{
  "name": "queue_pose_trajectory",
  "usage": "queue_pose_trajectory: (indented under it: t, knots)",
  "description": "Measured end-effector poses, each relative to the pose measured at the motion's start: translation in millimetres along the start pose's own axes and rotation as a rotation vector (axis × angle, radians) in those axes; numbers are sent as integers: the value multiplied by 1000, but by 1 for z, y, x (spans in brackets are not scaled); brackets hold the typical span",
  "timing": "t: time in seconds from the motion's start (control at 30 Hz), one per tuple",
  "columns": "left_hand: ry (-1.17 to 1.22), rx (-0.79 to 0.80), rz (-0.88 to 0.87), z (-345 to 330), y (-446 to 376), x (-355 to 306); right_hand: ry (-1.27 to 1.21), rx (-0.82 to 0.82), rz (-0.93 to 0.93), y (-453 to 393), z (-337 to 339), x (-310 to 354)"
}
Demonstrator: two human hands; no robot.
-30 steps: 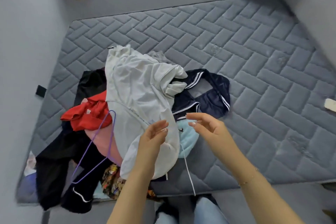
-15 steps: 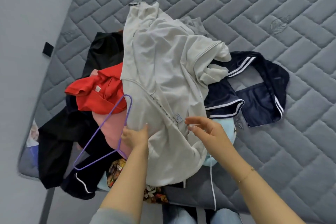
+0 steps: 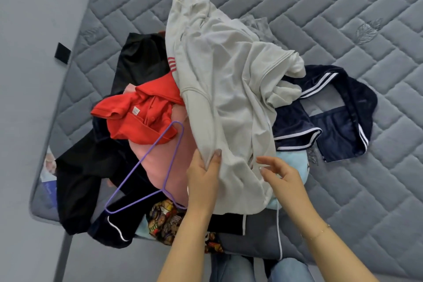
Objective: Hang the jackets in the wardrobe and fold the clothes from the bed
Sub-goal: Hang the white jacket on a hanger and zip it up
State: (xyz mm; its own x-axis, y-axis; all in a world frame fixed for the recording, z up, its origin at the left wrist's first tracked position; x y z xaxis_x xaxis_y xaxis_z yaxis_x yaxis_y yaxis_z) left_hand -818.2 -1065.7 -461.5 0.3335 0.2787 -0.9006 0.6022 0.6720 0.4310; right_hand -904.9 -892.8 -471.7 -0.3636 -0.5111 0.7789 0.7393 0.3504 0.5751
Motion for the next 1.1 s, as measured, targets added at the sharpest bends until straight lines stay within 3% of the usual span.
queue_pose_trajectory:
  t: [0.17,0.23,0.4,0.5,0.67,0.73,0.83,0.97,1.1]
  knots:
    - [-8,335,-63,-20,1,-79,221,31,308,7,10,59]
    - [20,356,-27,-16,9,-105,322,57,438,7,22,85]
    - [151,306,56,23,47,-153,368,136,497,6,57,132]
    - [-24,430,73,32,71,-176,559,200,642,18,46,158]
    - [-363,698,57,33,105,-196,1005,397,1081,49,-18,212]
    - [-450,759,56,43,117,-200,1144,437,1096,58,-36,222]
    - [-432,660,-28,80,121,-223,1094,469,844,64,-33,227]
    - [-312,225,-300,123,99,-263,537,431,573,87,-4,252]
    - [-294,25,-517,98,68,-275,108,232,525,123,23,279]
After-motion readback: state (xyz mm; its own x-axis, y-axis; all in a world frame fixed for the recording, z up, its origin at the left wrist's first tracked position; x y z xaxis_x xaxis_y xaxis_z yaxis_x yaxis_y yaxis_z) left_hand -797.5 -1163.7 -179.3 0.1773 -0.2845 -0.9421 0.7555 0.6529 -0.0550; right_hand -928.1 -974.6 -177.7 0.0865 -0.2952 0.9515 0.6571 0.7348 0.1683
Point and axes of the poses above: each hand's wrist, its own y-axis away from the middle knuckle, its own z-axis out of the back of the hand, x = y × z, the point moved 5 cm from there along -y, towards the middle knuckle, and after that the axes turned 6 degrees about y, right-handed, at the moved point
